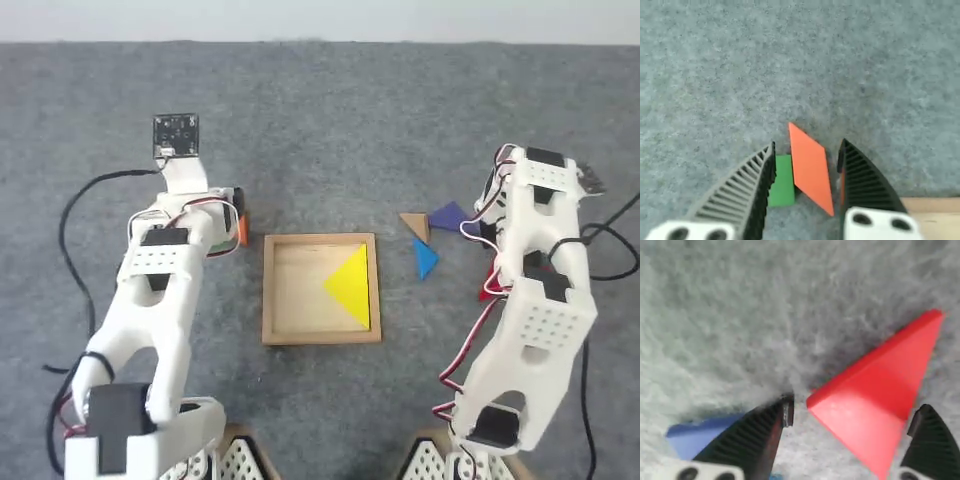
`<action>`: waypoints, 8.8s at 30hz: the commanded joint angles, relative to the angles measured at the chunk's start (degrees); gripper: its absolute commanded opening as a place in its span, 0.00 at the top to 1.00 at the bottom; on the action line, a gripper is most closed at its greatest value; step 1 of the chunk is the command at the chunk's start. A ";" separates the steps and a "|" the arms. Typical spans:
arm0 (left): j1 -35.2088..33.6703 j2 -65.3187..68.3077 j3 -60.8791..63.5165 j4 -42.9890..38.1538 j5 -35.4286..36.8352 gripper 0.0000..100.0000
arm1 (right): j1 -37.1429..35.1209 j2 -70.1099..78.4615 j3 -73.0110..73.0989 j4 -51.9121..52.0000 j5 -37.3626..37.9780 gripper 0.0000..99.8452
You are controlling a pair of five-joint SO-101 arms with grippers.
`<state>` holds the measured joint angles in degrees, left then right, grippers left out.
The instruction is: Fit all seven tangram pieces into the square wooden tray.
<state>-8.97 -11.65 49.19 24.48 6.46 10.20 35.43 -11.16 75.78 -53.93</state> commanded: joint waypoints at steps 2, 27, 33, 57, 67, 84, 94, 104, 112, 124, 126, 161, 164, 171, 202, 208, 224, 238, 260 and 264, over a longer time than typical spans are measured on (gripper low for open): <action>0.53 -0.44 -0.48 -0.97 -0.97 0.80 | 1.19 -4.79 -0.44 -2.15 -1.23 0.63; 0.53 -0.44 -0.31 -0.97 -0.97 0.80 | 4.26 -4.44 -0.26 -1.71 -0.79 0.71; 0.53 -0.44 -0.31 -0.97 -0.97 0.80 | 4.18 -3.56 -0.53 -1.45 2.55 0.72; 0.53 -0.44 -0.31 -0.97 -0.97 0.80 | -3.74 -12.44 -2.29 9.01 17.05 0.83; 0.53 -0.44 -0.31 -0.97 -0.97 0.80 | -7.69 -16.04 -2.29 12.26 19.16 0.82; 0.62 -0.35 -0.31 -1.05 -0.97 0.80 | -0.22 -6.99 -1.23 0.92 5.71 0.68; 0.62 -0.35 -0.31 -0.97 -0.97 0.80 | 0.04 -3.03 -1.14 0.92 1.49 0.68; 0.62 -0.35 -0.31 -0.97 -0.97 0.80 | 0.40 -1.98 -1.23 0.48 1.49 0.68; 0.62 -0.35 -0.31 -0.97 -0.97 0.80 | 1.63 -1.98 -1.32 0.31 1.23 0.68; 0.62 -0.35 -0.31 -0.97 -0.97 0.80 | 1.80 -1.98 -1.23 0.31 1.49 0.78; 0.62 -0.35 -0.31 -0.97 -0.97 0.80 | 1.80 -2.07 -1.23 0.31 1.58 0.78; 0.62 -0.35 -0.22 -0.97 -0.97 0.80 | 4.53 -7.16 -1.23 -1.27 -1.67 0.59; 0.62 -0.35 -0.22 -0.97 -0.97 0.80 | 3.74 -4.44 -1.67 -2.15 -2.02 0.61; 0.62 -0.35 -0.22 -0.97 -0.97 0.80 | 4.35 0.66 -5.80 -1.80 -1.93 0.60; 0.62 -0.35 -0.22 -0.97 -0.97 0.80 | 10.33 0.92 -6.24 -2.59 0.97 0.78; 0.62 -0.35 -0.22 -0.97 -0.97 0.80 | 14.64 0.92 -9.41 -1.98 18.37 0.81; 0.62 -0.35 -0.22 -0.97 -0.97 0.80 | 18.15 2.33 -14.24 17.10 79.30 0.81; 0.70 -0.35 -0.48 -1.32 -0.97 0.80 | 21.23 2.86 -29.80 17.45 72.97 0.81; 0.70 -0.26 -0.31 -1.32 -0.97 0.80 | 15.08 20.18 -33.14 6.99 72.62 0.81; 0.70 -0.26 -0.31 -1.32 -0.97 0.80 | 17.36 20.18 -32.88 10.59 78.51 0.81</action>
<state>-8.62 -11.65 49.19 24.48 6.46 23.91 55.12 -44.31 82.37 21.05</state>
